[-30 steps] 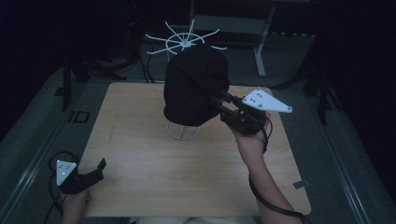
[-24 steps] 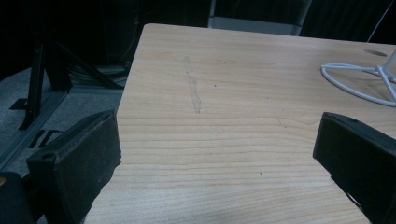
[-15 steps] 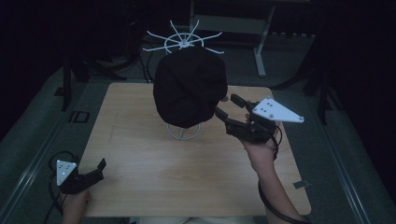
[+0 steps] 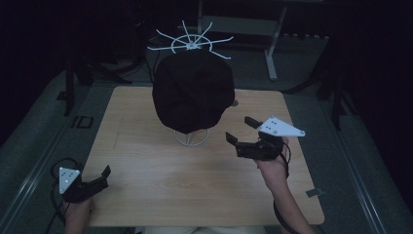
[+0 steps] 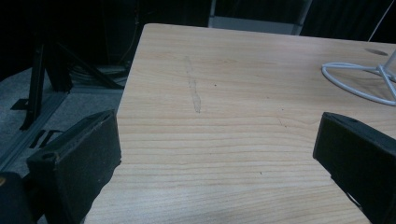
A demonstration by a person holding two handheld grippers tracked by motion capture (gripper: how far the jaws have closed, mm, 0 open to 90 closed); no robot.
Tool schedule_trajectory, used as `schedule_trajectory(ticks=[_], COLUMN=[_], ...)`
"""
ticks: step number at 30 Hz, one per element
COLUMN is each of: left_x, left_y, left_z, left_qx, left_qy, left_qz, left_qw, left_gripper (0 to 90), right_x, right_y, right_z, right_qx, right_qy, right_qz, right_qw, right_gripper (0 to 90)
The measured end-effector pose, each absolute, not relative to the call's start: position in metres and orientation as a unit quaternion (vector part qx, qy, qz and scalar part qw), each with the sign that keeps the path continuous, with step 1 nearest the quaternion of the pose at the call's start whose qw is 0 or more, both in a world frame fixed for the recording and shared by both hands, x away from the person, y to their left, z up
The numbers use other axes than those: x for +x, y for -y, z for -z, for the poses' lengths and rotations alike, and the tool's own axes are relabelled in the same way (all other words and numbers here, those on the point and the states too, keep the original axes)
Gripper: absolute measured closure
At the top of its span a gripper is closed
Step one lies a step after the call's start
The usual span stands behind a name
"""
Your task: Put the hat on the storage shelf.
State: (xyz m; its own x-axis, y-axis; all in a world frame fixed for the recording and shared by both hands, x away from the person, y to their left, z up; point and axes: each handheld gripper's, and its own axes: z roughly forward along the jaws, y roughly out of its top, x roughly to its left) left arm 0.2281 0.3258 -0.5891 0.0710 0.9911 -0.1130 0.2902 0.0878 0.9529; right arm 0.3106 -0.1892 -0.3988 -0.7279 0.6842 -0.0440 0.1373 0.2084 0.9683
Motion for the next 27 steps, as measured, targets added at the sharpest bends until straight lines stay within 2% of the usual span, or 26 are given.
schedule_trajectory(ticks=[7, 27], left_x=[0.228, 0.228], left_y=[-0.326, -0.326], left_z=[0.589, 0.589], left_qx=[0.562, 0.563], left_qy=[-0.57, -0.57], left_qz=[-0.373, -0.374], left_qw=[0.47, 0.468], left_gripper=[1.4, 1.4], right_x=[0.317, 0.327], right_y=[0.2, 0.285], right_z=[0.425, 0.515], right_qx=[0.288, 0.372], right_qy=[-0.746, -0.749], right_qz=[-0.542, -0.478], right_qw=[0.258, 0.267], right_gripper=[14.1, 14.1])
